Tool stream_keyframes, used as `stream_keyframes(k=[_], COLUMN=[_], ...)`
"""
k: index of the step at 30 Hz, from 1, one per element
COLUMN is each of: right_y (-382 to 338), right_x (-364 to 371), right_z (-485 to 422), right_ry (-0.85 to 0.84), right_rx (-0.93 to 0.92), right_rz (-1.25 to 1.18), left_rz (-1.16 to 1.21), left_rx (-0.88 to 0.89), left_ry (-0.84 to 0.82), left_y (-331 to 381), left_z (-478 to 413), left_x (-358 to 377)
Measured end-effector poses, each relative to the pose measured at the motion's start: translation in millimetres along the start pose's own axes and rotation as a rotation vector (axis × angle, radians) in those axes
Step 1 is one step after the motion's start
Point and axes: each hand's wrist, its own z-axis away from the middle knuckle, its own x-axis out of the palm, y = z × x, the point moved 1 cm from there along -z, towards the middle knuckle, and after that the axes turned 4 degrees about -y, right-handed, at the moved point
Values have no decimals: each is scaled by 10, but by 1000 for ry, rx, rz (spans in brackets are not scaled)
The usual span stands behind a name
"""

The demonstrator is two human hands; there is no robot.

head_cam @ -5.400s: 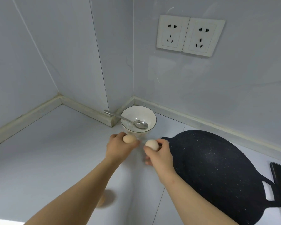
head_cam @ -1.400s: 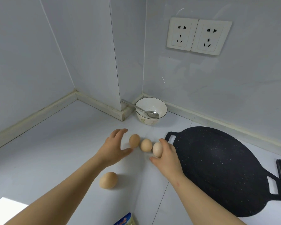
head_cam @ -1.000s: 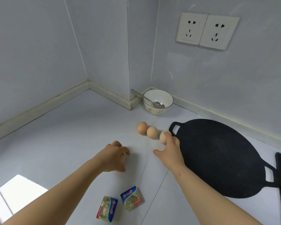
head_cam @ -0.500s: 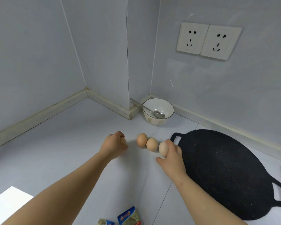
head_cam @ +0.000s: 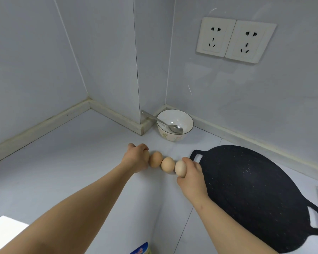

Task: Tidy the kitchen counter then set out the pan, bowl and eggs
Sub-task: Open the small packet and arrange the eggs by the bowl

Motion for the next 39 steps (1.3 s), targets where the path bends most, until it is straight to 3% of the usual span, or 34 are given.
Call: stream_keyframes(k=[15, 18, 22, 31, 35, 39], right_y=[43, 75, 99, -116, -156, -123], right_x=[-35, -75, -76, 412, 513, 578], right_z=[99, 274, 623, 1332, 1417, 1440], right_ry=[-41, -2, 36, -542, -553, -473], right_rx=[75, 41, -51, -217, -333, -359], right_rz=[26, 18, 16, 145, 408, 462], left_rz=[-22, -36, -67, -257, -426, -443], left_rx=[57, 87, 154, 137, 202, 215], left_ry=[13, 85, 40, -348, -357, -280], left_y=[-221, -342, -530, -840, -864, -910], left_z=[251, 554, 1062, 1784, 1951, 2021], left_x=[-13, -32, 34, 175, 268, 353])
